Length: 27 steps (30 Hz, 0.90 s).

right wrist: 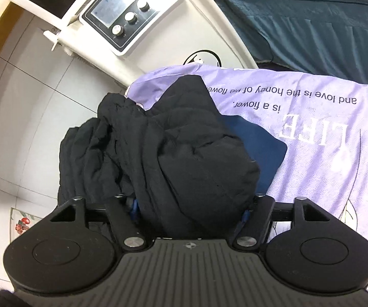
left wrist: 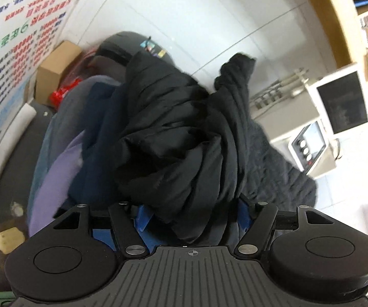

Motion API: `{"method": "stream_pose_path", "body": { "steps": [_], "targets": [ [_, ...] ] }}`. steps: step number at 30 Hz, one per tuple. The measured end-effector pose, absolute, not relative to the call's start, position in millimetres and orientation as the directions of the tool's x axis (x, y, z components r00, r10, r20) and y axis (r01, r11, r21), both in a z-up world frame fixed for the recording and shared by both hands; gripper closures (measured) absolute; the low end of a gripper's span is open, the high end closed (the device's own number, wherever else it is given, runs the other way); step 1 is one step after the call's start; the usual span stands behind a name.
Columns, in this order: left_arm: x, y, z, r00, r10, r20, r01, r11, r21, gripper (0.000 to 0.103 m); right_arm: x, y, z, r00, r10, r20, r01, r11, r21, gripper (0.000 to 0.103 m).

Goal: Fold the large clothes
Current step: 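Lower the jacket onto the sheet and open both grippers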

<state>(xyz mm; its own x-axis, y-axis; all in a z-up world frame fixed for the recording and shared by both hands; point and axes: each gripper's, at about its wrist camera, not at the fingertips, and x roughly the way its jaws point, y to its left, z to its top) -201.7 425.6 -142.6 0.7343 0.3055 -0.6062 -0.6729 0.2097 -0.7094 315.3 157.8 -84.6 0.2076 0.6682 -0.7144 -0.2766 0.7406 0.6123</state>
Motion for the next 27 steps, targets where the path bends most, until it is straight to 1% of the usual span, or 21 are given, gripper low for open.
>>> {"method": "stream_pose_path", "body": {
  "steps": [2,3,6,8,10,12,13,15,17,19,20,22,25,27],
  "targets": [
    [-200.6,426.8,-144.8,0.728,0.306,-0.614,-0.679,0.192,-0.709,0.000,314.4,154.0,-81.6,0.212,0.667,-0.714,-0.253,0.744,0.619,0.025],
    [-201.4,426.5,-144.3,0.727,0.309,-0.614,-0.679,0.185,-0.711,0.000,314.7,152.1,-81.3,0.212,0.669,-0.712,-0.228,0.743,0.630,0.020],
    [-199.1,424.1,-136.6,0.706,0.315,-0.635,-0.702,0.187,-0.688,0.000,312.4,134.4,-83.1,0.227,0.704,-0.673,-0.086,0.703,0.706,0.015],
    [-198.1,421.8,-123.8,0.686,0.315,-0.655,-0.724,0.205,-0.659,0.000,309.7,122.6,-81.3,0.250,0.700,-0.669,-0.040,0.698,0.715,0.010],
    [-199.0,419.6,-109.1,0.659,0.312,-0.685,-0.752,0.226,-0.620,0.000,305.4,108.7,-73.0,0.305,0.661,-0.686,-0.047,0.729,0.683,0.007],
    [-197.6,415.2,-89.1,0.600,0.337,-0.726,-0.800,0.277,-0.533,0.000,302.4,93.4,-64.3,0.344,0.638,-0.689,-0.074,0.750,0.658,0.005],
    [-196.4,410.9,-78.0,0.568,0.371,-0.734,-0.821,0.319,-0.474,0.000,300.6,87.1,-60.0,0.355,0.621,-0.699,-0.084,0.765,0.638,0.004],
    [-190.8,400.4,-57.6,0.516,0.431,-0.740,-0.842,0.414,-0.346,0.000,294.8,81.4,-51.9,0.357,0.569,-0.740,-0.136,0.816,0.562,0.003],
    [-180.6,389.1,-42.4,0.478,0.456,-0.750,-0.837,0.496,-0.232,0.000,283.0,85.9,-40.8,0.360,0.510,-0.781,-0.246,0.860,0.447,0.003],
    [-166.8,378.8,-34.1,0.466,0.443,-0.766,-0.805,0.571,-0.159,0.000,264.0,97.6,-32.7,0.362,0.481,-0.798,-0.380,0.858,0.345,0.003],
    [-156.9,374.2,-32.4,0.455,0.417,-0.787,-0.784,0.607,-0.131,0.000,252.5,107.3,-30.1,0.356,0.470,-0.808,-0.446,0.845,0.295,0.003],
    [-138.9,365.8,-31.5,0.436,0.382,-0.815,-0.749,0.656,-0.094,0.000,228.6,125.4,-26.6,0.340,0.452,-0.825,-0.546,0.809,0.218,0.003],
    [-121.7,351.3,-20.9,0.478,0.374,-0.794,-0.725,0.679,-0.117,0.000,189.7,156.0,-16.3,0.338,0.479,-0.810,-0.668,0.728,0.152,0.003],
    [-107.0,344.1,-12.6,0.500,0.355,-0.790,-0.692,0.712,-0.118,0.000,169.7,171.2,-8.0,0.327,0.500,-0.802,-0.711,0.689,0.139,0.003]
  ]
}}
